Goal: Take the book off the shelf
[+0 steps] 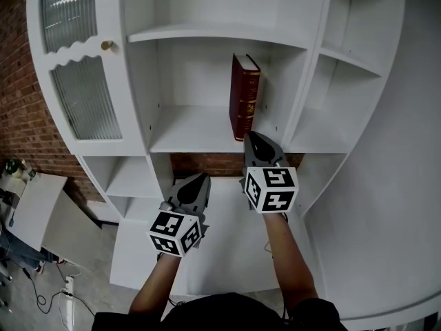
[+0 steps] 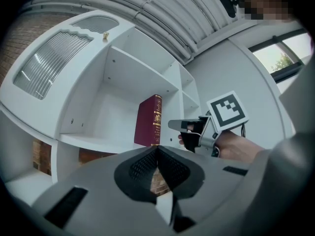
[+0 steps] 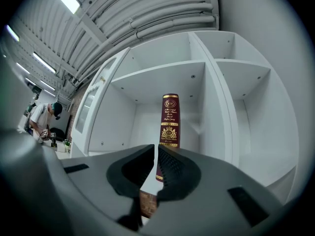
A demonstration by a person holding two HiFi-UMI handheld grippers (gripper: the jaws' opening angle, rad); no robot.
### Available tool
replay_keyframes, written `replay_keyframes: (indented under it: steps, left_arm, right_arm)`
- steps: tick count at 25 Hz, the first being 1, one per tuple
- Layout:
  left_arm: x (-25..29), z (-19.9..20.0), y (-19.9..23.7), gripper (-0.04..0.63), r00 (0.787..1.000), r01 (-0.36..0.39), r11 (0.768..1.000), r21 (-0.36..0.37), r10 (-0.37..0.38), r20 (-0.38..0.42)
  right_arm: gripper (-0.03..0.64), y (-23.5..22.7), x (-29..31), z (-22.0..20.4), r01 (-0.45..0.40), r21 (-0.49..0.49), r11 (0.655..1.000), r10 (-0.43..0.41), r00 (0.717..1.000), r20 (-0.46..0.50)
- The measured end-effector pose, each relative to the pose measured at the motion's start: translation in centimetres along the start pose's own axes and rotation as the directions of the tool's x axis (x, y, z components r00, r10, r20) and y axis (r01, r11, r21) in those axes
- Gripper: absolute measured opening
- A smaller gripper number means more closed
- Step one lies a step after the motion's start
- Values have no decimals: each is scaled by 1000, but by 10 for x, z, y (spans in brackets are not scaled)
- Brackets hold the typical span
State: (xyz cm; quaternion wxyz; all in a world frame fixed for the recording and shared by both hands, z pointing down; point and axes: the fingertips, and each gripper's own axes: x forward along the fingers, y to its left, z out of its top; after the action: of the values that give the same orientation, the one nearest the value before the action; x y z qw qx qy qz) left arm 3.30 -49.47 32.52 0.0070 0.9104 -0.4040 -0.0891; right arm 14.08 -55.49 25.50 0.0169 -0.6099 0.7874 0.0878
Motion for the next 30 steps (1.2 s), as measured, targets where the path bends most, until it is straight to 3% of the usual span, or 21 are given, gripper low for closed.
replay_keyframes:
  steps: [10,15,19,23,30]
  left_arm:
    - [8,0,10,15,1000,-21,1000,1,21,5]
    - [10,3,16,15,1000,-28,1000,5,28,12]
    - [11,2,18,15,1000,-21,1000,-15,21,12]
    - [13,3,20,15,1000,-16,999,-32,16,16]
    - [13,5,27,15,1000,-22,999,-33,22,20]
  right_arm:
    - [25,-14,25,27,11,12,1000,-12,1000,27]
    - [113,-14,38,37,-11,12,1000,11,1000,19]
    - [157,-18,46,38,8,11,1000,-8,1000,-7]
    - [243,-22,54,40,26,17,1000,-26,999,-30]
    - [275,-24,75,43,40,0,999,-40,998,-56]
